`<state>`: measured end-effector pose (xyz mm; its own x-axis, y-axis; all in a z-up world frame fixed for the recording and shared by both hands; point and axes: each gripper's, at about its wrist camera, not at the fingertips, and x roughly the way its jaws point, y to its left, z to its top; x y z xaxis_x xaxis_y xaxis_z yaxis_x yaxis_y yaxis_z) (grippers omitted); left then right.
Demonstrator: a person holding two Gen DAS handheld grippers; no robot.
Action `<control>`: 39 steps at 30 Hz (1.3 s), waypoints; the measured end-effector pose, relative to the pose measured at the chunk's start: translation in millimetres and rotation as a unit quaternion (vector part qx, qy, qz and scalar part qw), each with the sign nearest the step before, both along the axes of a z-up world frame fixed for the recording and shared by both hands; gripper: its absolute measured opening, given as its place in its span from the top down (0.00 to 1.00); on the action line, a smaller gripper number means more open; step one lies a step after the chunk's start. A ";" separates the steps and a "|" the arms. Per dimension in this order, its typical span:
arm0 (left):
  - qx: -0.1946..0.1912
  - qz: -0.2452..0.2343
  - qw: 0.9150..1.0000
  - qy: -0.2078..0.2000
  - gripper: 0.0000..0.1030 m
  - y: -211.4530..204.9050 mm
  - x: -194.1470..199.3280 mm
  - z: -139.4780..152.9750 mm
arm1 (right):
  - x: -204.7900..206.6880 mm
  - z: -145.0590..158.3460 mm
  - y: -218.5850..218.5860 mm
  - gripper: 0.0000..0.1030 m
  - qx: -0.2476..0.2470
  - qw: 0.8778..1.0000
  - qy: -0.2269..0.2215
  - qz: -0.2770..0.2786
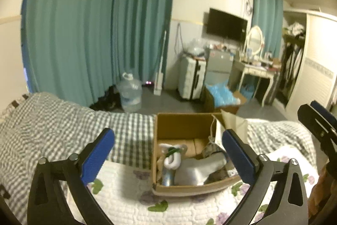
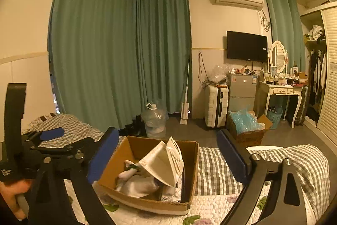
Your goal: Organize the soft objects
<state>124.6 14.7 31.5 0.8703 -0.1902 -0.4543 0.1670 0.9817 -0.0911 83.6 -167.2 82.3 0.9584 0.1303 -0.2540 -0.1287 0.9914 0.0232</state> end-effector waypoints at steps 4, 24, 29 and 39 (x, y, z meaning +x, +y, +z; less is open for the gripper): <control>-0.009 0.006 1.000 -0.018 0.00 10.4 -28.2 10.2 | -26.3 8.3 1.9 0.04 0.006 1.000 -0.007 -0.004; 0.029 -0.002 0.999 -0.035 0.00 4.3 -100.0 -26.2 | -91.3 -43.4 11.2 0.00 -0.042 0.998 0.034 -0.038; 0.035 -0.009 0.999 -0.027 0.00 1.4 -94.1 -40.5 | -79.3 -54.2 11.2 0.00 -0.050 0.996 0.047 -0.048; 0.037 -0.004 0.999 -0.021 0.00 3.7 -94.6 -50.5 | -73.0 -66.2 11.4 0.00 -0.060 0.995 0.058 -0.056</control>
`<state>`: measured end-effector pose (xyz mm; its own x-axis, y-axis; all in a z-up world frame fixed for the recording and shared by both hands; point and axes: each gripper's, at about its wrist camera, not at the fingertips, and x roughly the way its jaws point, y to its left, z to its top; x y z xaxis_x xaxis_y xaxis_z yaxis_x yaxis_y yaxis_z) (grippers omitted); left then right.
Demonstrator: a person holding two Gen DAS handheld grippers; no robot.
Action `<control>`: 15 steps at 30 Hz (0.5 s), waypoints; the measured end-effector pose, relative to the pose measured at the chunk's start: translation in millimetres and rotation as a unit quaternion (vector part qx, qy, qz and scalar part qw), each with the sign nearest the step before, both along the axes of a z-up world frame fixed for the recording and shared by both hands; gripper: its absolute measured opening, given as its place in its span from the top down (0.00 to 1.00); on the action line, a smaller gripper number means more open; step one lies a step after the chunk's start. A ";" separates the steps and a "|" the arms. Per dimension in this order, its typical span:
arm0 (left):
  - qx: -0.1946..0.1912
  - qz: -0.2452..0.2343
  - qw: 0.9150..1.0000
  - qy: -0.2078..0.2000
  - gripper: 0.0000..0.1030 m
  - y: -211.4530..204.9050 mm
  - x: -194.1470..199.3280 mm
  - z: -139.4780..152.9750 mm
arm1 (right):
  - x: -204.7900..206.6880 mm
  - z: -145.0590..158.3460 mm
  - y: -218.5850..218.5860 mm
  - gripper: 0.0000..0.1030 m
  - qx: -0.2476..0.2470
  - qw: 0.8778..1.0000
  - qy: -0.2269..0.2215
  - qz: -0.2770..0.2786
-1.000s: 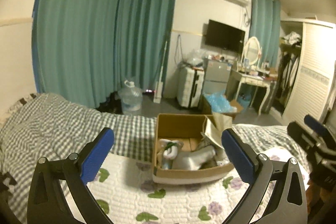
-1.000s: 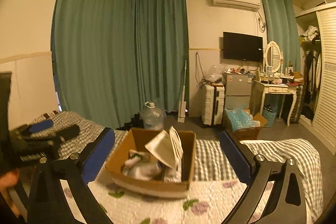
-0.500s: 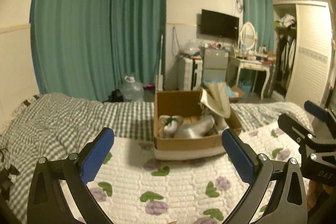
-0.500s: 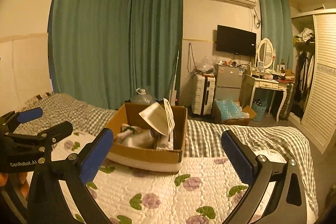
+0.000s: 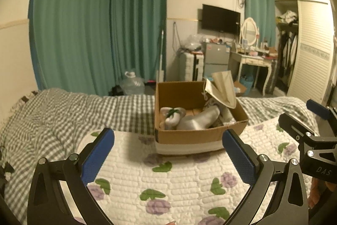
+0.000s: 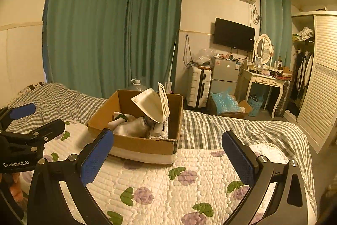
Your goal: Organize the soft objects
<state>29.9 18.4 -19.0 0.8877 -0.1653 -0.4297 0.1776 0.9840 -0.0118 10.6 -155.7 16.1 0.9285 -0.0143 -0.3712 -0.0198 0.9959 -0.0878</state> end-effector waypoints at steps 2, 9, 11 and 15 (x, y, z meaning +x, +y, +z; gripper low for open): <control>0.000 0.001 1.000 0.000 0.00 0.9 0.3 0.0 | 0.2 0.2 0.1 0.00 0.000 1.000 -0.001 -0.001; -0.001 0.010 1.000 -0.004 0.00 5.1 0.2 0.5 | -0.1 -1.1 0.0 0.00 -0.003 1.000 0.001 -0.003; 0.000 0.011 1.000 -0.003 0.00 5.6 1.7 -0.5 | 0.0 -1.4 0.0 0.00 -0.003 1.000 0.001 -0.003; 0.000 0.014 1.000 -0.003 0.00 7.2 2.7 -1.7 | 0.0 -2.3 0.1 0.00 -0.004 1.000 0.003 -0.003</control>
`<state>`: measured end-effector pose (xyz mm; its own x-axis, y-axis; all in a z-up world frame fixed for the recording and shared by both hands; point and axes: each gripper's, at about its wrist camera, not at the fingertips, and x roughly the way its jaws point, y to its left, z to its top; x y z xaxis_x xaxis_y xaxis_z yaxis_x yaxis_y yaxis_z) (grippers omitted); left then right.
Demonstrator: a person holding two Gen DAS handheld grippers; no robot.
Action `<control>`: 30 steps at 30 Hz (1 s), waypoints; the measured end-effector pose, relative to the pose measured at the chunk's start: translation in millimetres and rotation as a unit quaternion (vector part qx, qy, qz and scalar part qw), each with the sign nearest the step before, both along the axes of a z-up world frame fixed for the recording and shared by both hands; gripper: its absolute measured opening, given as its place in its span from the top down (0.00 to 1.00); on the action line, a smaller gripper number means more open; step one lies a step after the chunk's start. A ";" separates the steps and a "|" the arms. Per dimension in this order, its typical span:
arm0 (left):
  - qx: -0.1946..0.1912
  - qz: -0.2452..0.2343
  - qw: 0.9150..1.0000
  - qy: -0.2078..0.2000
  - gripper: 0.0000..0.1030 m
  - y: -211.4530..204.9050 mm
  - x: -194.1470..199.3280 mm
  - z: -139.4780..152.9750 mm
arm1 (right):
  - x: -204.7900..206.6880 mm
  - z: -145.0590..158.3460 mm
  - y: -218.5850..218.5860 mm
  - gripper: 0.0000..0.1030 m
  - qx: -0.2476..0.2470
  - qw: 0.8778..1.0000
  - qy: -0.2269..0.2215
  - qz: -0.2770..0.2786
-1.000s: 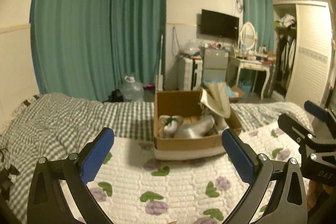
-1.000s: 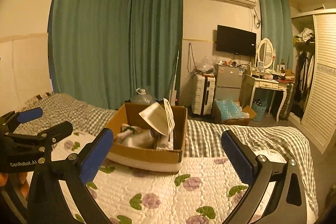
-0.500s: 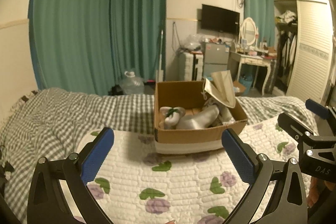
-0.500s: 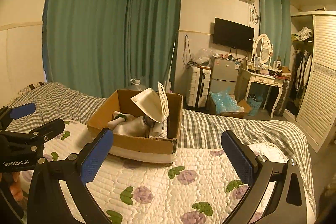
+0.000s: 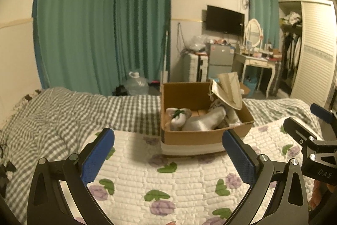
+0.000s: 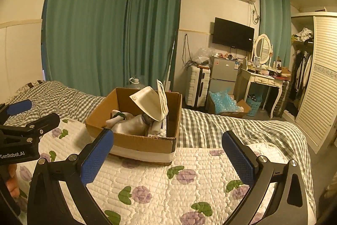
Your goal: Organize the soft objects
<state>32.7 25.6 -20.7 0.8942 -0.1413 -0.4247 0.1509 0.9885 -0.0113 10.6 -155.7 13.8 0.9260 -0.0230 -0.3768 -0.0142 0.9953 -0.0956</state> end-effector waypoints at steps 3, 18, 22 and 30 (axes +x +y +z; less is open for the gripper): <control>0.000 0.002 1.000 0.001 0.00 1.0 0.3 -0.3 | 0.1 -1.4 -0.1 0.00 0.000 1.000 0.000 0.000; 0.001 0.004 1.000 0.001 0.00 3.1 1.3 -1.0 | -0.2 -3.1 -0.8 0.00 0.000 1.000 0.001 -0.001; 0.001 0.005 1.000 0.000 0.00 3.4 1.4 -1.0 | 0.9 -3.8 0.5 0.00 0.001 1.000 0.003 -0.002; -0.005 0.005 1.000 0.010 0.00 3.4 2.6 -3.3 | 1.0 -3.9 1.0 0.00 0.001 1.000 0.003 -0.001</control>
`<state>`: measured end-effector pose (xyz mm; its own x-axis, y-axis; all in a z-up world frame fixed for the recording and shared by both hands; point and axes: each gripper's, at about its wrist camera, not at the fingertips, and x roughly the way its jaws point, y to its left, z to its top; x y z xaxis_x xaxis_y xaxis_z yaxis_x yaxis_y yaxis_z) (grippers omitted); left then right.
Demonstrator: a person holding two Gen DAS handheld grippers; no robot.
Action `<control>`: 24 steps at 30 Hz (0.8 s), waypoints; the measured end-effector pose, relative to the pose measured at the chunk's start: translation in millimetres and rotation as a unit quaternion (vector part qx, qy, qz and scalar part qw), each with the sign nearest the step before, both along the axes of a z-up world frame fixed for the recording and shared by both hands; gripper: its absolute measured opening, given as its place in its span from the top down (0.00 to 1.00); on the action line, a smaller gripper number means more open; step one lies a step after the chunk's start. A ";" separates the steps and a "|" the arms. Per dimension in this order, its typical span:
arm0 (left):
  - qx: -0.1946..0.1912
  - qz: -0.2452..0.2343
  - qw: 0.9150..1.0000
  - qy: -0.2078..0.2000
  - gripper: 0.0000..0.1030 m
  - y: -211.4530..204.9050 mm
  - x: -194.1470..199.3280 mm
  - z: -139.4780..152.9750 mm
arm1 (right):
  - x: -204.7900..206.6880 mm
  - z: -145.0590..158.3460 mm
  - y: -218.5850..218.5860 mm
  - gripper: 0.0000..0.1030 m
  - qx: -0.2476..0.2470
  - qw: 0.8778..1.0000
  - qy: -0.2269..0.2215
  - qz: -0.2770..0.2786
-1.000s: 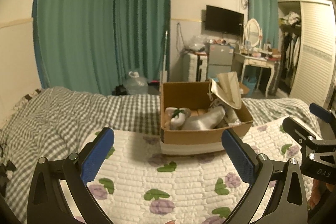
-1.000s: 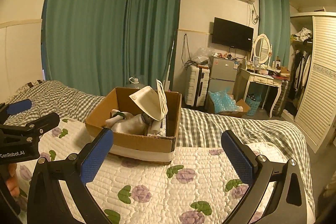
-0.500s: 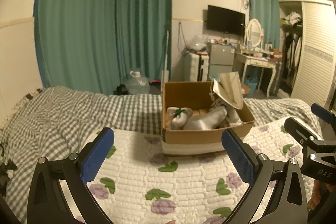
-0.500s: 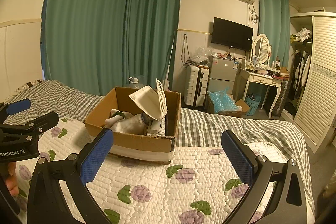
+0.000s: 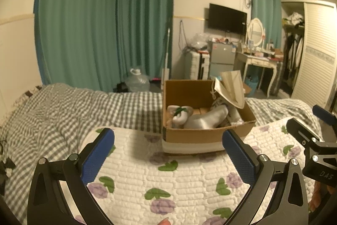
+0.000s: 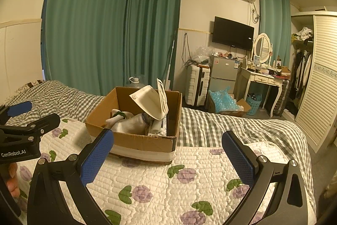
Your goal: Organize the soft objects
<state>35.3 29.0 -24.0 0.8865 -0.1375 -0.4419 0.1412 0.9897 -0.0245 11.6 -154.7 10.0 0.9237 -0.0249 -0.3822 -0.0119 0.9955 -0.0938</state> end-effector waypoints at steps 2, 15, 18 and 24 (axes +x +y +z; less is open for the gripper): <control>0.002 0.003 1.000 -0.002 0.00 -0.5 -0.7 0.6 | -0.1 -0.1 -0.1 0.00 0.000 1.000 0.000 0.000; 0.003 0.017 1.000 0.000 0.00 -1.7 -0.8 0.4 | 0.5 -0.4 1.4 0.00 0.000 1.000 0.001 0.000; 0.002 0.020 1.000 -0.003 0.00 -1.3 -1.5 1.4 | 0.4 -0.4 1.3 0.00 0.000 1.000 0.001 0.000; 0.008 0.024 1.000 -0.004 0.00 -3.3 -1.1 0.6 | 0.2 -0.8 2.2 0.00 0.001 1.000 0.002 0.001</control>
